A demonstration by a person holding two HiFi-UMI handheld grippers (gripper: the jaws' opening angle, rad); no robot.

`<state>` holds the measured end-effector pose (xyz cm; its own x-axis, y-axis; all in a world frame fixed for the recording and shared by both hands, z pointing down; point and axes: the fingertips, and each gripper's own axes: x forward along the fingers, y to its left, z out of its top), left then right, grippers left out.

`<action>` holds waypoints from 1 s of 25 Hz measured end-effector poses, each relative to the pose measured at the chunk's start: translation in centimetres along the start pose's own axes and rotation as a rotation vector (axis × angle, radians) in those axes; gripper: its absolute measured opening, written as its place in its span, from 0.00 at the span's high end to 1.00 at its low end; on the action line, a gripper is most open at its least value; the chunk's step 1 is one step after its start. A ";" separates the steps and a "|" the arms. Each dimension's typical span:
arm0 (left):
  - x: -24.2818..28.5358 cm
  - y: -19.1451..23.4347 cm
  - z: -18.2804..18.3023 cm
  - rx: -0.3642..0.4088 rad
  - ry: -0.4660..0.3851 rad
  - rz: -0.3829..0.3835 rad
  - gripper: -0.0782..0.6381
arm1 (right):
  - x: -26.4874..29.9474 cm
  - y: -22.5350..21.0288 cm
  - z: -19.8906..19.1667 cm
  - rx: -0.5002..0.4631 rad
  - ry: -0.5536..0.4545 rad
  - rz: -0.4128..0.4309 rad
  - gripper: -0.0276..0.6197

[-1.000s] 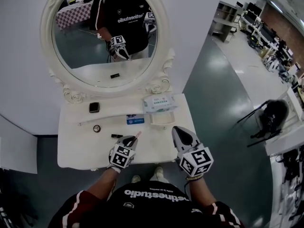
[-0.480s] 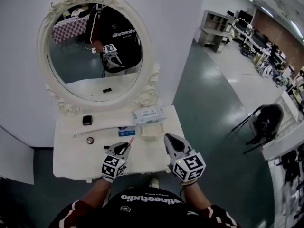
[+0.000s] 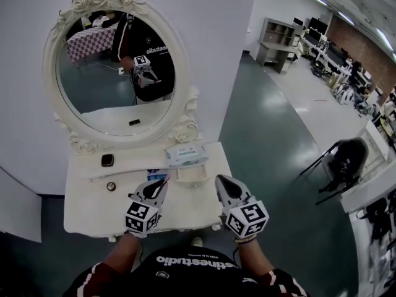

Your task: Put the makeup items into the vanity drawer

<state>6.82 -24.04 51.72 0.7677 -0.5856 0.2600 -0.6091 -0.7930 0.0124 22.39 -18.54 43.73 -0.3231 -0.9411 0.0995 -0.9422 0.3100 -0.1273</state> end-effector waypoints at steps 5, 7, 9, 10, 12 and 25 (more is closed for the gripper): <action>1.3 -0.7 2.0 0.024 -0.034 -0.008 0.82 | -0.7 -1.9 0.8 -0.002 -0.025 -0.015 0.97; 1.9 -1.4 2.8 0.040 -0.044 -0.019 0.82 | -1.2 -2.7 0.9 0.000 -0.032 -0.025 0.97; 2.8 -2.1 3.5 0.063 -0.054 -0.031 0.82 | -1.5 -3.6 1.0 0.003 -0.037 -0.034 0.97; 3.3 -2.3 3.9 0.074 -0.056 -0.037 0.82 | -1.6 -4.0 1.0 0.004 -0.038 -0.039 0.97; 4.4 -2.8 4.3 0.090 -0.058 -0.053 0.82 | -1.8 -4.8 1.0 0.005 -0.038 -0.050 0.97; 10.9 -7.1 3.3 0.206 -0.009 -0.179 0.82 | -4.0 -9.1 -0.5 0.047 -0.018 -0.125 0.97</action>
<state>20.21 -25.36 51.25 0.8617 -0.4340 0.2628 -0.4112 -0.9009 -0.1392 32.24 -17.60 44.98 -0.2016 -0.9744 0.0995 -0.9696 0.1841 -0.1614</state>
